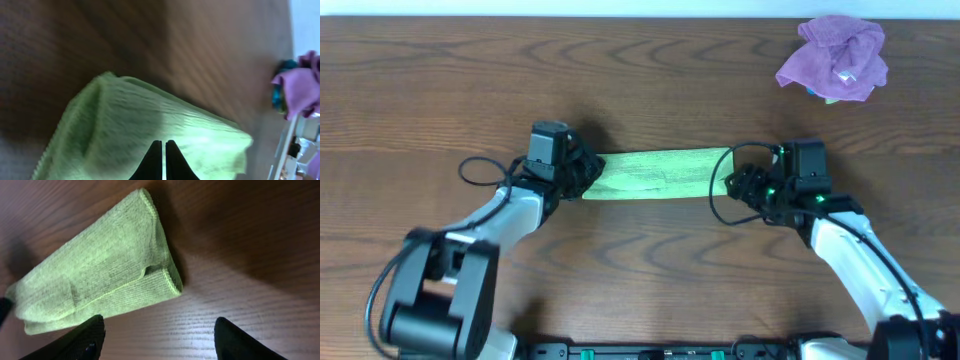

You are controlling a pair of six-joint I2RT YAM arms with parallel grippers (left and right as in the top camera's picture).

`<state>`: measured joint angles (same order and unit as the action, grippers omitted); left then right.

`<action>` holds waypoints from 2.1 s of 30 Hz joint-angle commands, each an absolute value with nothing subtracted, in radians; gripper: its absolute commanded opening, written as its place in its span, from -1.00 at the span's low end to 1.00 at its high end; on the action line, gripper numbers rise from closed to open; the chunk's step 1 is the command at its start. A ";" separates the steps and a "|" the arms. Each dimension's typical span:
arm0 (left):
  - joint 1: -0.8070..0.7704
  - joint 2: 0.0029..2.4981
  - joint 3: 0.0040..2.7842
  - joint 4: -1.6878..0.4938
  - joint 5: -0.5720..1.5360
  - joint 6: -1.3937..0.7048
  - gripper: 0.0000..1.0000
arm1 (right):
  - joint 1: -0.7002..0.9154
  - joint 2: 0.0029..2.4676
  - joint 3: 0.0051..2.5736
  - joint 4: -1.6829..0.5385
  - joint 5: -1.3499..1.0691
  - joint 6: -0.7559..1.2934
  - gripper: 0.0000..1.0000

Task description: Fold the cloth

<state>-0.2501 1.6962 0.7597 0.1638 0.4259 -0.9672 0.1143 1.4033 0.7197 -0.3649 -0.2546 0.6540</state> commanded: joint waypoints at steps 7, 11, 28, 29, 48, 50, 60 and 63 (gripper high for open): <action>-0.251 1.770 0.757 0.184 0.414 -0.984 -0.88 | 0.110 1.526 0.733 -0.291 -0.257 0.730 0.44; -0.251 1.801 0.757 0.183 0.416 -0.984 -0.88 | 0.112 1.570 0.733 -0.247 -0.282 0.757 0.44; -0.251 1.835 0.757 0.178 0.416 -0.984 -0.88 | 0.137 1.677 0.733 -0.093 -0.297 0.854 0.46; -0.251 1.835 0.757 0.177 0.416 -0.984 -0.88 | 0.141 1.686 0.733 -0.086 -0.300 0.861 0.45; -0.249 1.835 0.757 0.160 0.431 -0.983 -0.88 | 0.191 1.751 0.733 0.020 -0.378 0.825 -0.97; -0.249 1.835 0.757 0.150 0.432 -0.979 -0.88 | 0.191 1.743 0.733 0.055 -0.411 0.813 -0.97; -0.249 1.835 0.757 0.135 0.431 -0.965 -0.88 | 0.218 1.618 0.761 0.060 -0.430 0.776 -0.97; -0.249 1.834 0.757 0.135 0.431 -0.965 -0.88 | 0.246 1.602 0.772 0.060 -0.431 0.776 -0.97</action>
